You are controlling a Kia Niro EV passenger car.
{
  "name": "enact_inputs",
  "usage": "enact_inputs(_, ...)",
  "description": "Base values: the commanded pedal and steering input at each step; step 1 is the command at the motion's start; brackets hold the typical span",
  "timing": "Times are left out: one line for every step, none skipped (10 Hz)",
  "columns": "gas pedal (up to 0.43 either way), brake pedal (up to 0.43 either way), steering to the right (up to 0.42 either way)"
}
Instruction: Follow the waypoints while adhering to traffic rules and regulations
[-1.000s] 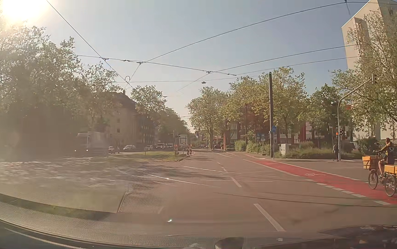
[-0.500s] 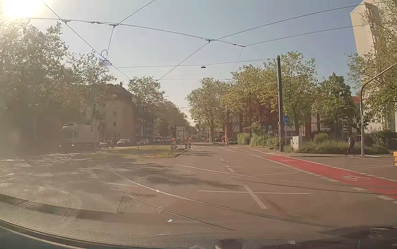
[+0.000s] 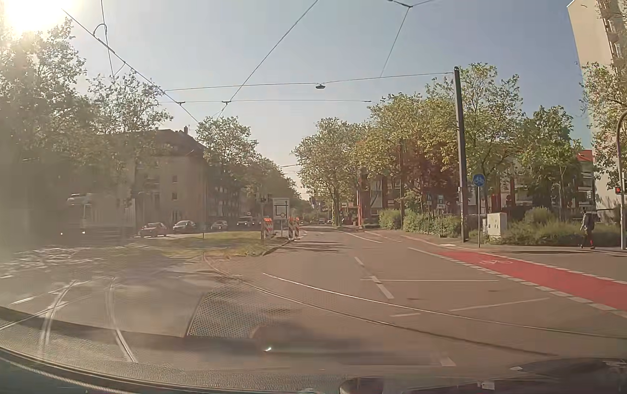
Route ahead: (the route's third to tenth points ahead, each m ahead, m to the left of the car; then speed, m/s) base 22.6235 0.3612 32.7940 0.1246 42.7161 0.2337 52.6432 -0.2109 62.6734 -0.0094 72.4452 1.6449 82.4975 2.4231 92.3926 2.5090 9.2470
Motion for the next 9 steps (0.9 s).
enact_inputs(0.197,0.000,-0.003)
enact_inputs(0.189,0.000,-0.003)
enact_inputs(0.177,0.000,-0.003)
enact_inputs(0.169,0.000,-0.003)
enact_inputs(0.169,0.000,-0.003)
enact_inputs(0.169,0.000,-0.003)
enact_inputs(0.169,0.000,-0.003)
enact_inputs(0.169,0.000,-0.003)
enact_inputs(0.169,0.000,-0.002)
